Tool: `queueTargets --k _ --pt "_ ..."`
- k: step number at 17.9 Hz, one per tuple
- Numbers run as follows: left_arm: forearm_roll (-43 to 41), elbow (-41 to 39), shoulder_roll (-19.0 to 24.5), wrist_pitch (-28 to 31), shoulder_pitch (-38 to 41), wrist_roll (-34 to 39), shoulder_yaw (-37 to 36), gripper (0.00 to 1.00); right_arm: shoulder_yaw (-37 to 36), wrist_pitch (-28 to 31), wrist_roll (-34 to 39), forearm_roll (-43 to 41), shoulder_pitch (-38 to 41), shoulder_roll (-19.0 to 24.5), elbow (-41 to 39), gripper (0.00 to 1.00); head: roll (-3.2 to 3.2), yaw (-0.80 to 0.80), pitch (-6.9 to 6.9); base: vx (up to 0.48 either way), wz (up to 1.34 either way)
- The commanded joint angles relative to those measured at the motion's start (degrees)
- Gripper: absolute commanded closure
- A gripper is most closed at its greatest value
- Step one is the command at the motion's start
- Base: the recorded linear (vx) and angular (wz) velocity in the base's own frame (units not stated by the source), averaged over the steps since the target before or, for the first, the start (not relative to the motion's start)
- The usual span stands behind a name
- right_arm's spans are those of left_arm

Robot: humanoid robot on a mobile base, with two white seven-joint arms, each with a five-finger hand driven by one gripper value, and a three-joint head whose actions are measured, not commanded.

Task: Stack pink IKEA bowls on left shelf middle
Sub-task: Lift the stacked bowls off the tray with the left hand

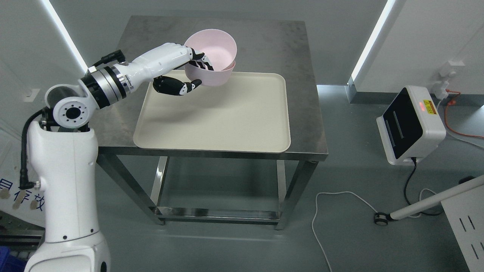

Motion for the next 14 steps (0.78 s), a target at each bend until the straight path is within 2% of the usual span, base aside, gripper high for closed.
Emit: queueTargets --k 1,4,7,14 --pt "1.9 -2.8 1.9 -0.4 2.8 -0.2 6.9 0.92 -0.6 0.0 0.0 0.0 1.7 -1.0 -1.9 0.0 0.0 0.0 0.0 -0.03 0.0" --pt "2.0 -3.7 1.7 -1.3 4.8 -0.3 6.6 0.92 -0.6 -0.1 0.0 0.0 1.7 -1.0 -1.9 0.0 0.0 0.0 0.0 -0.037 0.0" --pt "2.0 -3.8 1.3 -4.7 6.8 -0.3 6.2 0.92 -0.6 0.0 0.0 0.0 1.7 -1.0 -1.9 0.0 0.0 0.0 0.0 -0.123 0.0" --pt "2.0 -3.8 1.8 -8.5 9.3 -0.4 6.3 0.91 -0.7 0.0 0.0 0.0 1.7 -1.0 -1.9 0.0 0.0 0.0 0.0 -0.267 0.0"
